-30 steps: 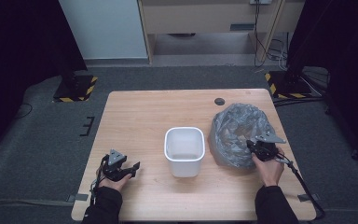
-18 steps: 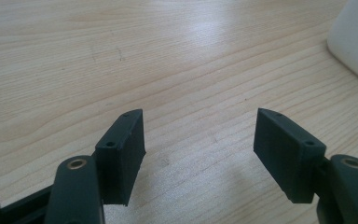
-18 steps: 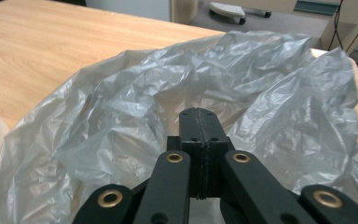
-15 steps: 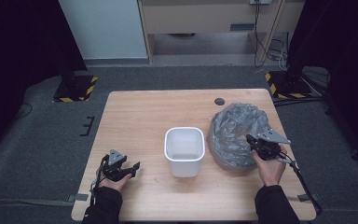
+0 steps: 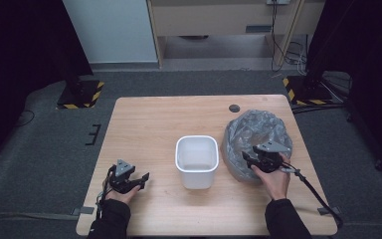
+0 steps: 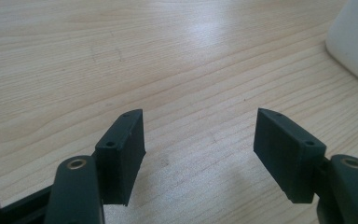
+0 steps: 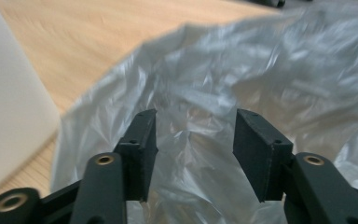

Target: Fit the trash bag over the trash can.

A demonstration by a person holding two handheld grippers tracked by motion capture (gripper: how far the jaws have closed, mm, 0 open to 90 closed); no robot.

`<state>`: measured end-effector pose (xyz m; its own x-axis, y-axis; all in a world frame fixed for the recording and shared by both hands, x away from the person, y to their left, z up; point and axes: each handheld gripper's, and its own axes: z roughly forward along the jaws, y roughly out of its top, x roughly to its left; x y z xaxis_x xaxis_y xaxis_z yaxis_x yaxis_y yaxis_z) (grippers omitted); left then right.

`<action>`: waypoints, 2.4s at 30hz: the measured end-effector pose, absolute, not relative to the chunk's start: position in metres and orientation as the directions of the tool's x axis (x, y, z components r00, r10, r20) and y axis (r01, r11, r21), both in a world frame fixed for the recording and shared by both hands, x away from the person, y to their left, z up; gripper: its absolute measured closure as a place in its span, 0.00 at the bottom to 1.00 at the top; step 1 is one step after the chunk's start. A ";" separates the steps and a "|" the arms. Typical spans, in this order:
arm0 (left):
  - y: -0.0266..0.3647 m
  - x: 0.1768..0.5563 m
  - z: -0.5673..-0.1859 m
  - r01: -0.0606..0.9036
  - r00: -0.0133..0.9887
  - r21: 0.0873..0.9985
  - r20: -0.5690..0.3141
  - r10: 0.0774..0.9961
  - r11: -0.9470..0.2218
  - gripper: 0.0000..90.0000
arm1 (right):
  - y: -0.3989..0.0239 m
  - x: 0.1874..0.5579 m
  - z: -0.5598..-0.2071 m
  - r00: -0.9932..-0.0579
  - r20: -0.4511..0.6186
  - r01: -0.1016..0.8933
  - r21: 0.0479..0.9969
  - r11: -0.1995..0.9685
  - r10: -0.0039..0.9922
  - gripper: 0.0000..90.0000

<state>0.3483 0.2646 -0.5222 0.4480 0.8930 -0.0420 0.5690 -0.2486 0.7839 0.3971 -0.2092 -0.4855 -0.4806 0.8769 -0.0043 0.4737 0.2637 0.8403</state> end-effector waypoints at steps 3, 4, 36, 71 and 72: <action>0.265 0.348 -0.522 0.570 0.448 0.784 -0.042 0.893 -0.248 0.37 | -0.207 0.399 -0.490 -0.482 -0.020 0.480 0.830 0.283 0.876 0.63; 0.265 0.348 -0.522 0.569 0.448 0.784 -0.043 0.893 -0.248 0.37 | -0.206 0.400 -0.492 -0.486 -0.019 0.484 0.826 0.288 0.874 0.68; 0.265 0.348 -0.522 0.570 0.448 0.783 -0.042 0.893 -0.249 0.37 | -0.214 0.394 -0.444 -0.469 -0.060 0.325 0.916 0.235 0.881 1.00; 0.265 0.348 -0.522 0.570 0.450 0.782 -0.040 0.892 -0.253 0.37 | -0.199 0.367 -0.358 -0.483 -0.094 0.049 0.990 0.134 0.870 1.00; 0.265 0.348 -0.522 0.571 0.450 0.781 -0.040 0.892 -0.252 0.37 | -0.196 0.364 -0.354 -0.493 -0.094 0.033 0.991 0.127 0.865 1.00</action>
